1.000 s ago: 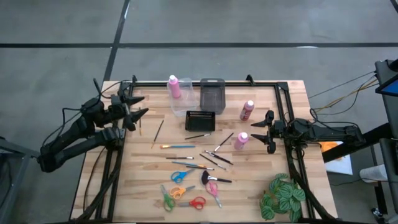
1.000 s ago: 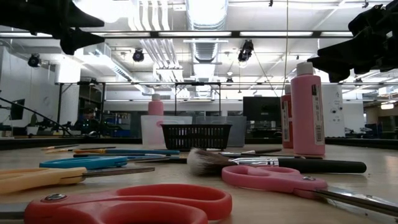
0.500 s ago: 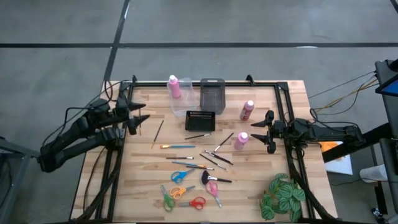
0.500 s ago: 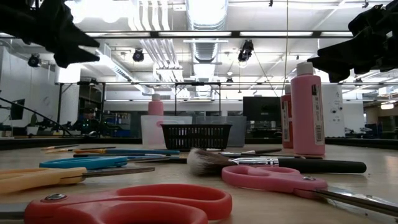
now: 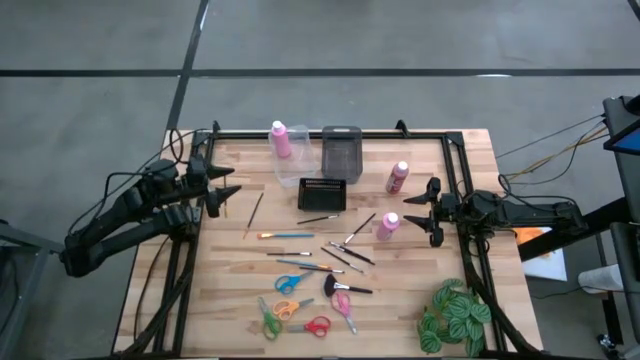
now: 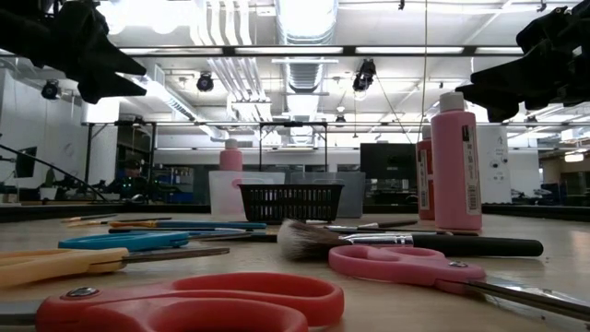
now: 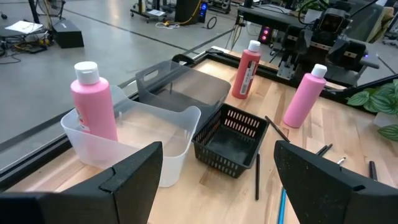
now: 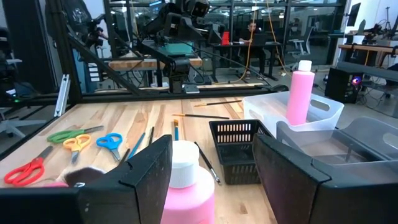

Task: Pick & Place Paint Supplies
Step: Put the pink paint bottle into the transparent bin

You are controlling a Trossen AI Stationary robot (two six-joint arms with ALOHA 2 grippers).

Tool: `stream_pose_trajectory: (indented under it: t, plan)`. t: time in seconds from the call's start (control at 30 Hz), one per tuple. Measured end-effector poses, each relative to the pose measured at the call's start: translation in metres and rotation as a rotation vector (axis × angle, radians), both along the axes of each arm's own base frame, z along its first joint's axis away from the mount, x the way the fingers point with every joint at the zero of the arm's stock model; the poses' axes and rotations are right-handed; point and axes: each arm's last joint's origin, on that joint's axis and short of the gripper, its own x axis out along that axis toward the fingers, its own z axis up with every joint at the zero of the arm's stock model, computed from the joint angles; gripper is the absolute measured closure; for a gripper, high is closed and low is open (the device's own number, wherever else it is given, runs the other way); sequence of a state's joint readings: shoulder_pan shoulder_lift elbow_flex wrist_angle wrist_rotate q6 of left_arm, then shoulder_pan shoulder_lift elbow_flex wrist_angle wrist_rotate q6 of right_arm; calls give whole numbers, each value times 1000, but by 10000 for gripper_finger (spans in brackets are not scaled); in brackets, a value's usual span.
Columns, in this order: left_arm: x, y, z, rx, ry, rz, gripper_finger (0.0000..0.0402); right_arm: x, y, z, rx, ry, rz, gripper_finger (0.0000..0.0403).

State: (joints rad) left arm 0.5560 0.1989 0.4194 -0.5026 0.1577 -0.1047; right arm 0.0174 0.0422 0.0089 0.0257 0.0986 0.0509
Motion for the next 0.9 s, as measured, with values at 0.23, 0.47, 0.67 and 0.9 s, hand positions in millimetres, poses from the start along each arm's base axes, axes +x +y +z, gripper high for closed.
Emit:
stream_pose_trajectory:
  t: [0.23, 0.47, 0.67, 0.9]
  plan:
    - [0, 0, 0, 0, 0, 0, 91, 0, 0, 0, -1, 0, 0, 181]
    - [0, 0, 0, -1, 0, 0, 91, 0, -1, 0, -101, 8, -50, 181]
    - [0, 0, 0, 0, 0, 0, 91, 0, -2, 0, -172, 16, -54, 181]
    - [0, 0, 0, 0, 0, 0, 91, 0, -4, 2, 11, -17, -129, 181]
